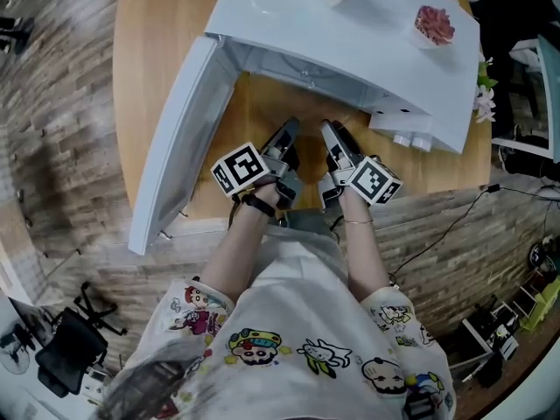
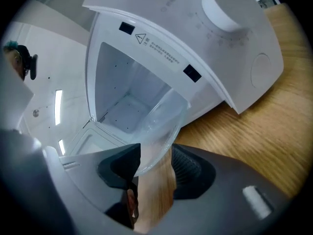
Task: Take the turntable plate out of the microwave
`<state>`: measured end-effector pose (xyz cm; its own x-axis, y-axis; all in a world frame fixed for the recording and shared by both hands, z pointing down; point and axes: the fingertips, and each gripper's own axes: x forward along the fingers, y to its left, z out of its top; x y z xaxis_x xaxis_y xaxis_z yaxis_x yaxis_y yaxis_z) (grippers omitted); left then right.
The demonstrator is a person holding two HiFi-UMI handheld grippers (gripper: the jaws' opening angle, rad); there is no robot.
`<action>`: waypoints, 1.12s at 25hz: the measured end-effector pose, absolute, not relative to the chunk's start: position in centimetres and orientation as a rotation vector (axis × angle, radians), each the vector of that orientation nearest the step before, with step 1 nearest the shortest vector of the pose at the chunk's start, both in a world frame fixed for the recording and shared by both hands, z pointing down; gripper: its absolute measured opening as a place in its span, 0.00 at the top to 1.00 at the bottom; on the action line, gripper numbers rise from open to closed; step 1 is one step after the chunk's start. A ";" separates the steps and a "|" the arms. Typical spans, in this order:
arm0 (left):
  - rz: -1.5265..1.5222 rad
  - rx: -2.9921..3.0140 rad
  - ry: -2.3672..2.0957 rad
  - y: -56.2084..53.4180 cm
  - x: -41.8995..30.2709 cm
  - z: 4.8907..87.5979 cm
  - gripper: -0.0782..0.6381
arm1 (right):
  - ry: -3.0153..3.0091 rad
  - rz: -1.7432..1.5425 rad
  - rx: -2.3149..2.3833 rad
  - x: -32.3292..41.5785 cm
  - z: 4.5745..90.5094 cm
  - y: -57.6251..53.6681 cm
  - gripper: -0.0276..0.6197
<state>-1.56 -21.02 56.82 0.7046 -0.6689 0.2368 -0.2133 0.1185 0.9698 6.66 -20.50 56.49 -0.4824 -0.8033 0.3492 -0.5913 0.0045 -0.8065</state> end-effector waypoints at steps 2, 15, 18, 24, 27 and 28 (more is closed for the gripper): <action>-0.386 1.450 -0.773 -20.9 -1.7 56.8 0.84 | 2.036 -1.483 -1.442 6.3 56.6 -21.0 0.66; -0.380 1.448 -0.760 -20.5 -1.7 56.9 0.84 | 1.795 -1.527 -1.329 5.7 57.2 -23.8 0.80; -0.376 1.448 -0.758 -20.4 -1.8 57.0 0.83 | 1.733 -1.543 -1.270 5.8 57.1 -23.7 0.83; -0.382 1.499 -0.772 -21.3 -2.1 56.5 0.73 | 1.623 -1.570 -1.175 5.8 56.8 -23.7 0.87; -0.421 1.496 -0.797 -22.8 -2.8 56.6 0.66 | 1.607 -1.575 -1.159 5.8 56.8 -23.6 0.88; -0.428 1.494 -0.806 -23.4 -3.0 56.8 0.66 | 1.606 -1.575 -1.159 5.8 56.8 -23.6 0.88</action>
